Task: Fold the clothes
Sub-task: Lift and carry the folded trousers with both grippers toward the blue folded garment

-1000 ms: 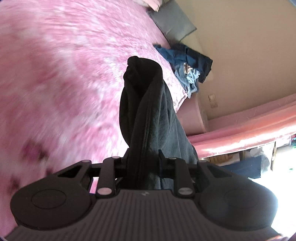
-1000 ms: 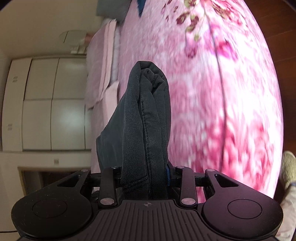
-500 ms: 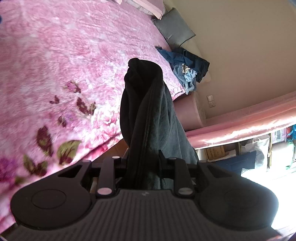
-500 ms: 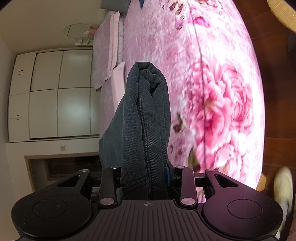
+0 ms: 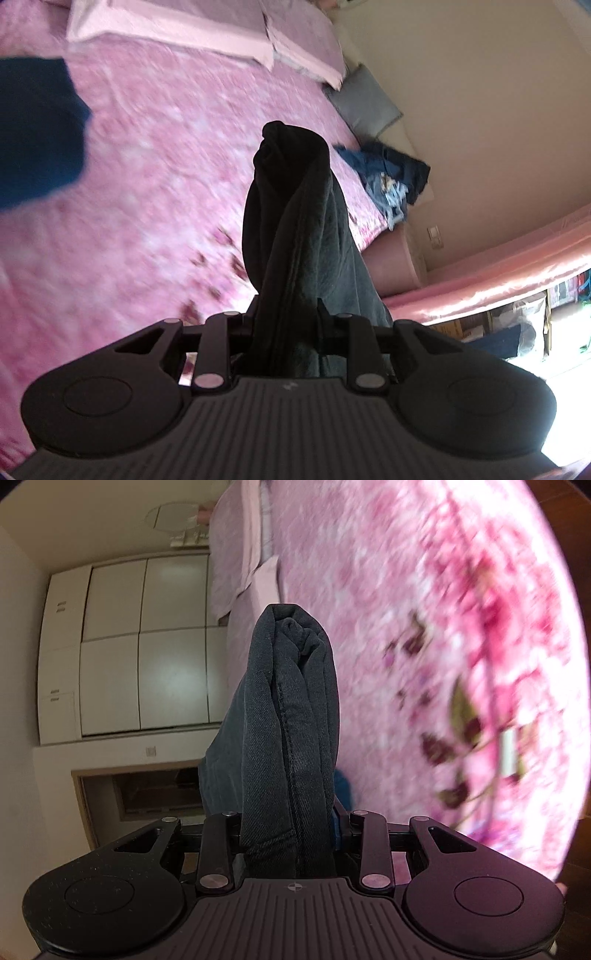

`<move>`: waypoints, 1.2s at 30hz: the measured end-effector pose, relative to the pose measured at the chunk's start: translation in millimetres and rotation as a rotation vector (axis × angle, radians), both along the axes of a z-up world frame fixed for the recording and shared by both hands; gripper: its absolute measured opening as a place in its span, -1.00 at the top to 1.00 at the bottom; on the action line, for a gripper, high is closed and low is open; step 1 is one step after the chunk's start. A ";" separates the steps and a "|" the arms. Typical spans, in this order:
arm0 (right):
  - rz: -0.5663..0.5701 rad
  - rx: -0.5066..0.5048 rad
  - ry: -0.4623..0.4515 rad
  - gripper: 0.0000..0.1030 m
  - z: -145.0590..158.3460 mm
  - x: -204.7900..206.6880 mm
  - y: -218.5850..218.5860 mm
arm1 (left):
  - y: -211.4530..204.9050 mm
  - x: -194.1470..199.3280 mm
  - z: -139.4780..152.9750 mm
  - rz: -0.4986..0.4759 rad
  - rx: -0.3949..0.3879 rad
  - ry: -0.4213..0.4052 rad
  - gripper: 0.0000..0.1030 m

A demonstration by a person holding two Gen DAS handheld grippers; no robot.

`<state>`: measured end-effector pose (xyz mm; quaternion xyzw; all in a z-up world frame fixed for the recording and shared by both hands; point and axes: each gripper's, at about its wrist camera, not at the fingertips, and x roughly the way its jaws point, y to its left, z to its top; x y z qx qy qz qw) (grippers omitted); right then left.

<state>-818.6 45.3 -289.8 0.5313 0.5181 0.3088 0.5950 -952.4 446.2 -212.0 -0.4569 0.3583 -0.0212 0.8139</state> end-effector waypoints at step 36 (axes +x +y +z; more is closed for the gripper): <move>-0.347 -0.197 0.042 0.23 -99.4 -113.5 403.1 | 387.7 74.8 -142.0 -0.374 0.038 0.102 0.44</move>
